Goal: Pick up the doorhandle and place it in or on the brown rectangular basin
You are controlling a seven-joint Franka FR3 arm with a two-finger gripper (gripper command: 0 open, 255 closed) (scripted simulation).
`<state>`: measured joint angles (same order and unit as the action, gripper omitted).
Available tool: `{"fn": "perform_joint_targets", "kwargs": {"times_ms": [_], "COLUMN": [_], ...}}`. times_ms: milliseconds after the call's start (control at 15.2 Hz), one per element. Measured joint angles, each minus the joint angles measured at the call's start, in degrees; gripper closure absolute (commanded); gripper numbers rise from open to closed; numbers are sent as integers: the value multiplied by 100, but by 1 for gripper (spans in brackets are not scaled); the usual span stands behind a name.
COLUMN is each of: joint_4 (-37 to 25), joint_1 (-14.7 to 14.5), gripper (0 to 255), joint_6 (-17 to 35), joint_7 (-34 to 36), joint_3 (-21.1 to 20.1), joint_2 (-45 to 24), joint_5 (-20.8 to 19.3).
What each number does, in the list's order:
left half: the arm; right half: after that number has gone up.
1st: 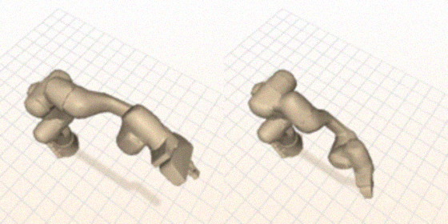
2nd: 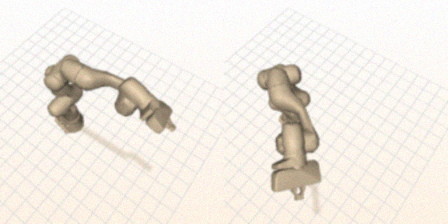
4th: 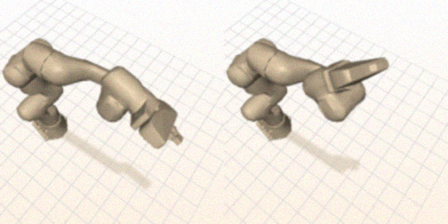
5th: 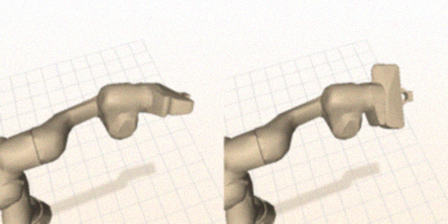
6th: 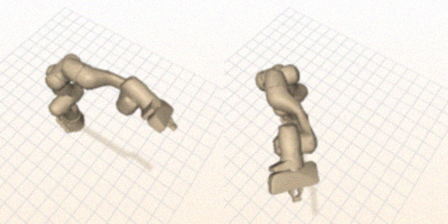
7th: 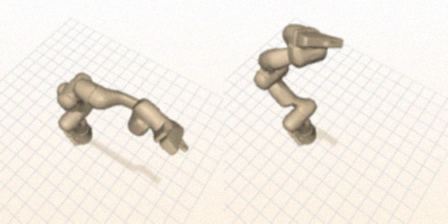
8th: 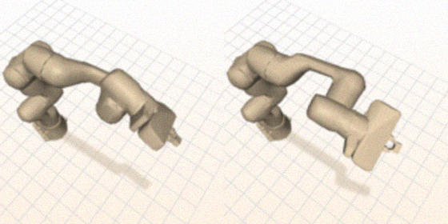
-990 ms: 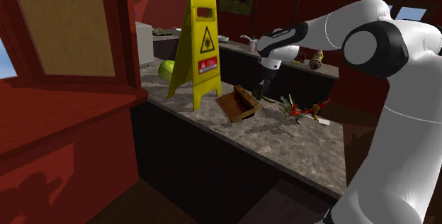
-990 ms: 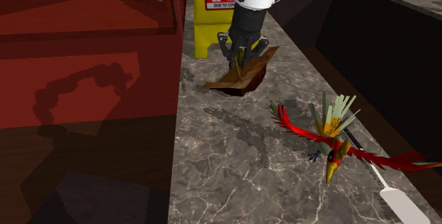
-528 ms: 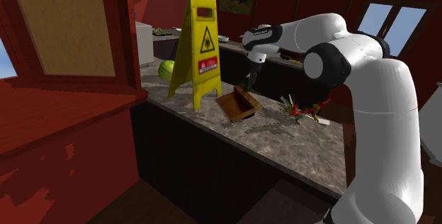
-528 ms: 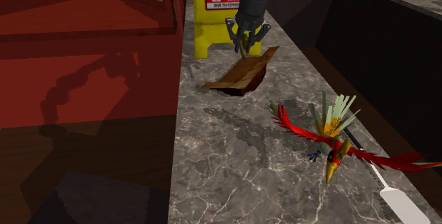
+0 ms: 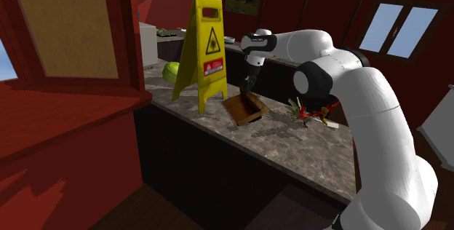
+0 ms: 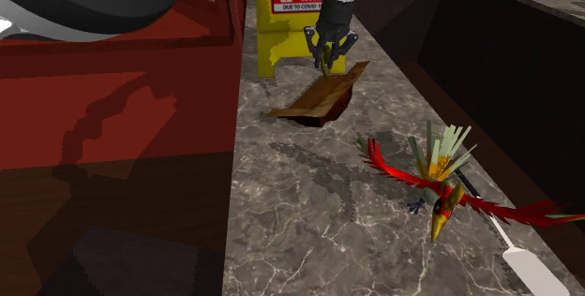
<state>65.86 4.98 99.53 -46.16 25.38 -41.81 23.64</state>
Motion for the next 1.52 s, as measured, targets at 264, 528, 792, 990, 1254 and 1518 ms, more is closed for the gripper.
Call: {"fn": "perform_joint_targets", "kwargs": {"times_ms": [264,528,792,990,1254,1518], "joint_4": [168,339,351,354,354,49], "joint_1": [-20,-37,-43,-44,-44,31], "gripper": [255,255,255,0,0,0], "joint_6": [241,458,479,481,482,126], "joint_7": [-47,-101,-100,-99,-99,-56], "joint_3": [-24,-41,-44,-44,-44,-13], "joint_2": [-85,-143,-149,-149,-148,-74], "joint_5": [39,72,76,76,76,29]}}
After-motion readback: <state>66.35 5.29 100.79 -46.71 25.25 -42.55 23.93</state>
